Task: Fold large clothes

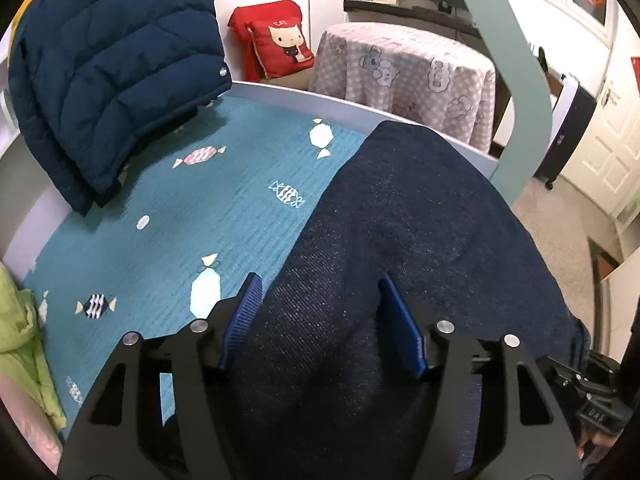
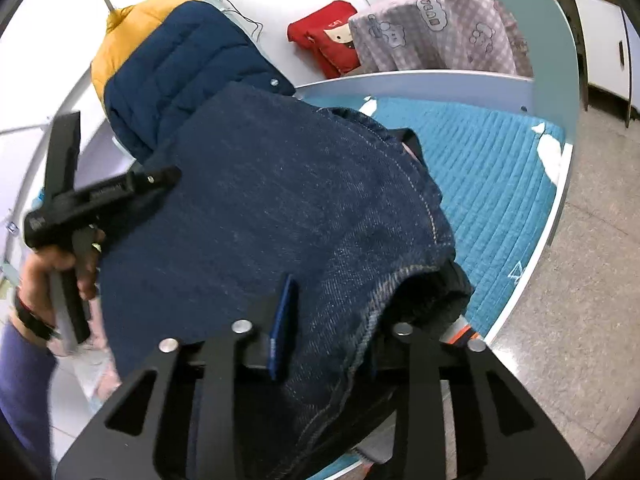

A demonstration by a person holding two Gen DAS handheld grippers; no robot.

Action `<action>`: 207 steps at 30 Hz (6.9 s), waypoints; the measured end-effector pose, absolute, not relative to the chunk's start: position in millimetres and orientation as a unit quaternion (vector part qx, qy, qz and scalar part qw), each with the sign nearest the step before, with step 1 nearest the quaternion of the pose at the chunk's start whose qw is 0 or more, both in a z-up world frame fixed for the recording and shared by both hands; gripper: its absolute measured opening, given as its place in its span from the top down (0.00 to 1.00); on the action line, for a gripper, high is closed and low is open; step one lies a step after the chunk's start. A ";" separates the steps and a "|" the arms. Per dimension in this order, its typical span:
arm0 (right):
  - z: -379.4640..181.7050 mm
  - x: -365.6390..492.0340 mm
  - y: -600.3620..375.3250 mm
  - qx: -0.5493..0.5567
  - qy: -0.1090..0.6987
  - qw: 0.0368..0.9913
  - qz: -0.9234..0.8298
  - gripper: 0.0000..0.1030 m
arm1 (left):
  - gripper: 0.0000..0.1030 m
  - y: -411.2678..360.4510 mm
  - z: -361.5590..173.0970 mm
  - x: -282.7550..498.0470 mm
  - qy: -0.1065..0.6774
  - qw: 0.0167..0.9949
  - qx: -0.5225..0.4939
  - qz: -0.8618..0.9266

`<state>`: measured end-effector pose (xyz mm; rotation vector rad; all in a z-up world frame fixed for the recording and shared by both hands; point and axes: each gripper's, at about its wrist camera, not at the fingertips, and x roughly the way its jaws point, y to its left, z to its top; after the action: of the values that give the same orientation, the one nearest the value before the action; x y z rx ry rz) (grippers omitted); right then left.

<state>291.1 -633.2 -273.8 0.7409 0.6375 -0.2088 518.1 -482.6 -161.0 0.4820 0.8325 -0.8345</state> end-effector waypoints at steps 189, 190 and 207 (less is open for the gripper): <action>-120.1 66.5 -284.7 0.031 0.276 0.958 -0.075 0.07 | 0.05 -28.6 -118.9 98.6 0.272 0.947 0.037 -0.168; -118.8 65.0 -282.6 0.030 0.272 0.959 -0.072 0.07 | 0.05 -24.2 -115.0 94.1 0.266 0.950 0.036 -0.159; -91.3 48.6 -249.1 0.021 0.221 0.975 -0.007 0.07 | 0.05 15.9 -77.4 44.9 0.204 0.976 0.033 -0.075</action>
<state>48.6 -249.1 -91.3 0.0421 0.4466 -0.0145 44.9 15.9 -77.4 0.0657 0.4105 -0.1519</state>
